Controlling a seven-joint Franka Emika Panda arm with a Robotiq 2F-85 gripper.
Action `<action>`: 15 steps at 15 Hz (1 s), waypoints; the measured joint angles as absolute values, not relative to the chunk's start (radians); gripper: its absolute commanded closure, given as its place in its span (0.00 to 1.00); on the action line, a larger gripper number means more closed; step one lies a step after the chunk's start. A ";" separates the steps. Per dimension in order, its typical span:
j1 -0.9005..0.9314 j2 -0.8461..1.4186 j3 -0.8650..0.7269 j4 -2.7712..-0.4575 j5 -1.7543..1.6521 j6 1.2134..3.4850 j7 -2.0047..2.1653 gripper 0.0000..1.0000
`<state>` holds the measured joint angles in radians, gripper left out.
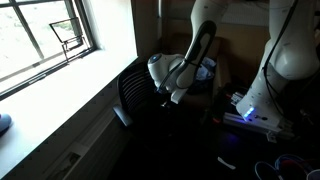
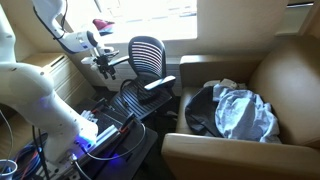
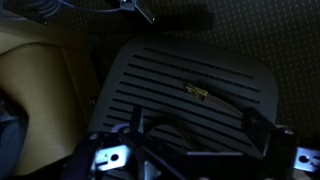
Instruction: Take the belt from the seat and hang it on the backrest of the chair
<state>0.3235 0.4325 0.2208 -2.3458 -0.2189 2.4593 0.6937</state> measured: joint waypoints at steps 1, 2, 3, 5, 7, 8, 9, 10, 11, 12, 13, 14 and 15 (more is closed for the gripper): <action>0.348 0.440 0.205 -2.351 -0.250 2.484 0.679 0.00; 0.378 0.450 0.187 -2.349 -0.292 2.494 0.676 0.00; 0.417 0.461 0.163 -2.344 -0.343 2.496 0.688 0.00; 0.526 0.490 0.093 -2.313 -0.480 2.496 0.794 0.00; 0.628 0.542 0.029 -2.255 -0.571 2.499 0.971 0.00; 0.665 0.580 0.007 -2.217 -0.582 2.500 1.055 0.00; 0.686 0.621 -0.006 -2.177 -0.579 2.500 1.120 0.00; 0.687 0.670 -0.003 -2.135 -0.534 2.499 1.142 0.00; 0.672 0.722 0.010 -2.096 -0.466 2.499 1.114 0.00; 0.647 0.769 0.028 -2.062 -0.421 2.515 1.053 0.00; 0.621 0.811 0.038 -2.035 -0.406 2.554 0.988 0.00; 0.594 0.847 0.042 -2.017 -0.396 2.602 0.921 0.00; 0.583 0.868 0.037 -2.007 -0.387 2.615 0.901 0.00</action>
<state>0.5831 0.8677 0.0373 -2.0074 -0.3865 2.6145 0.9015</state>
